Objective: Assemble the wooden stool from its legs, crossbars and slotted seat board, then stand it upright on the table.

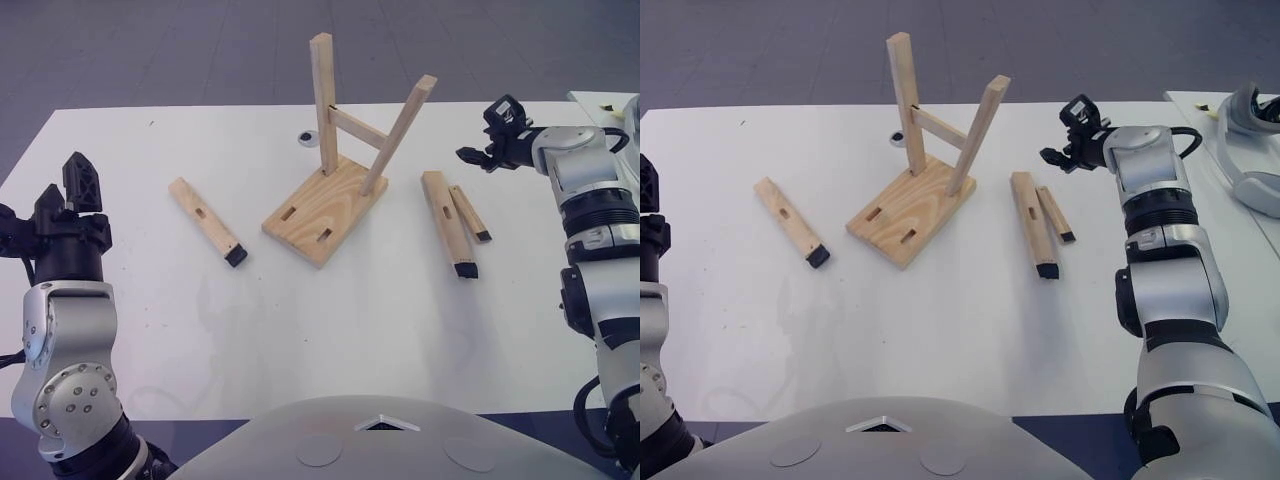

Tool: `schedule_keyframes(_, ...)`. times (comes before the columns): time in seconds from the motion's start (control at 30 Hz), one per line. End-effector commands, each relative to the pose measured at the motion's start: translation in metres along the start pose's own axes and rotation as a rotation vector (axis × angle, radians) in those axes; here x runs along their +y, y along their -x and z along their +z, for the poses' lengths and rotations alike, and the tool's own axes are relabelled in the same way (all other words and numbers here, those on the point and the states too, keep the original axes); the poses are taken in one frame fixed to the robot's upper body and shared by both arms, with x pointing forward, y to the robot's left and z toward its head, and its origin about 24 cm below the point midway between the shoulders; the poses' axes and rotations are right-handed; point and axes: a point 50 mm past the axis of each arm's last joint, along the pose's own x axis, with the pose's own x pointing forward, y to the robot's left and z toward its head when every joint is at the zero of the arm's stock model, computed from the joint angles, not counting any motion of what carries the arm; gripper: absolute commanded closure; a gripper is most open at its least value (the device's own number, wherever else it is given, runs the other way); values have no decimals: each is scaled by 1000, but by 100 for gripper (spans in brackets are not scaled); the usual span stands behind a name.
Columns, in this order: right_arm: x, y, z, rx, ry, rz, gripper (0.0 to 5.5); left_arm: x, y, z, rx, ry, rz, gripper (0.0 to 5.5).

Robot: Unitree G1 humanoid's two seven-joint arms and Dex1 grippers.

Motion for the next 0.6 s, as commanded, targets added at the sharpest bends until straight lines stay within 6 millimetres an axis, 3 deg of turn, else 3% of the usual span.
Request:
schedule_keyframes(0.03, -1, 0, -22, 70, -9, -1, 190, 0, 1, 4, -2, -16, 1, 201)
schedule_keyframes(0.2, 13, 0, -56, 183, -40, 88, 190, 1, 2, 7, -4, -23, 4, 201)
schedule_keyframes(0.37, 27, 0, -72, 233, -99, 154, 190, -1, 2, 8, -3, -25, 3, 201)
schedule_keyframes(0.6, 41, 3, -109, 382, -33, 160, 190, -2, 0, 11, -10, -29, 1, 201)
